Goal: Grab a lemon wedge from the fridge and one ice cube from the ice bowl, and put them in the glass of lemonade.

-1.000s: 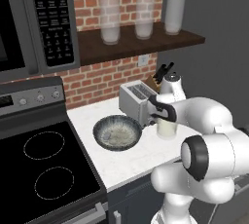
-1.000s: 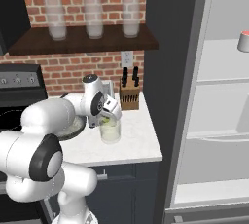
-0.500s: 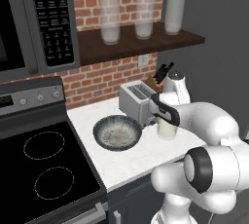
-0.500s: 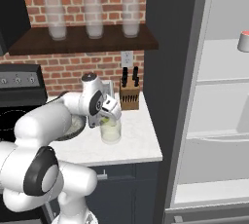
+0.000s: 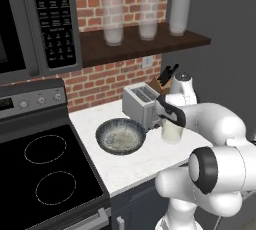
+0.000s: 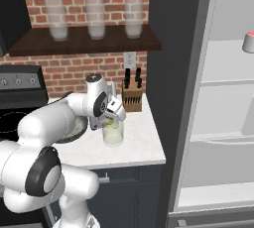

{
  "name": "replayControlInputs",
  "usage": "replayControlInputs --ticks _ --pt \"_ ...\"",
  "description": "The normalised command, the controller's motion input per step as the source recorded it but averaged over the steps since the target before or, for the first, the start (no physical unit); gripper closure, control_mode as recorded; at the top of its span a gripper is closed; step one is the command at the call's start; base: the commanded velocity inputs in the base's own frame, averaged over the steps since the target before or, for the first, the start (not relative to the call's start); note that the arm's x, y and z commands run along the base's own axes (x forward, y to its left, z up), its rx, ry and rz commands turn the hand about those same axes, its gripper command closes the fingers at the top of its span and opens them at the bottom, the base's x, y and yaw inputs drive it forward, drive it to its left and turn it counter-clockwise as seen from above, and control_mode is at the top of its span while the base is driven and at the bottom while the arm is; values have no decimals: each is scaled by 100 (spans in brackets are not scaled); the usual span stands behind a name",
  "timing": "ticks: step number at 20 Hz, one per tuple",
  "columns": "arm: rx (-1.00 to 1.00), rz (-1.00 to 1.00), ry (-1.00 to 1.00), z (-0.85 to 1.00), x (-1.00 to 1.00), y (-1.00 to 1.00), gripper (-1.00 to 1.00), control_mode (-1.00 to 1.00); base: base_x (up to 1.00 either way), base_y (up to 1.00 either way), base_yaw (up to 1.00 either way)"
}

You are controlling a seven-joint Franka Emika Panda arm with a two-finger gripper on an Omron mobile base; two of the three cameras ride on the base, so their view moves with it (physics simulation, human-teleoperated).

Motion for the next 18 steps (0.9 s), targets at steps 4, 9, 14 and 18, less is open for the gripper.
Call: replayControlInputs --ticks 4,9,14,18 --pt "0 0 0 0 0 0 -100 -100 0 0 0" --pt "0 0 0 0 0 0 -100 -100 0 0 0" --pt "0 0 0 12 -14 0 -100 -100 0 0 0" --pt "0 1 0 27 -69 0 -100 -100 0 0 0"
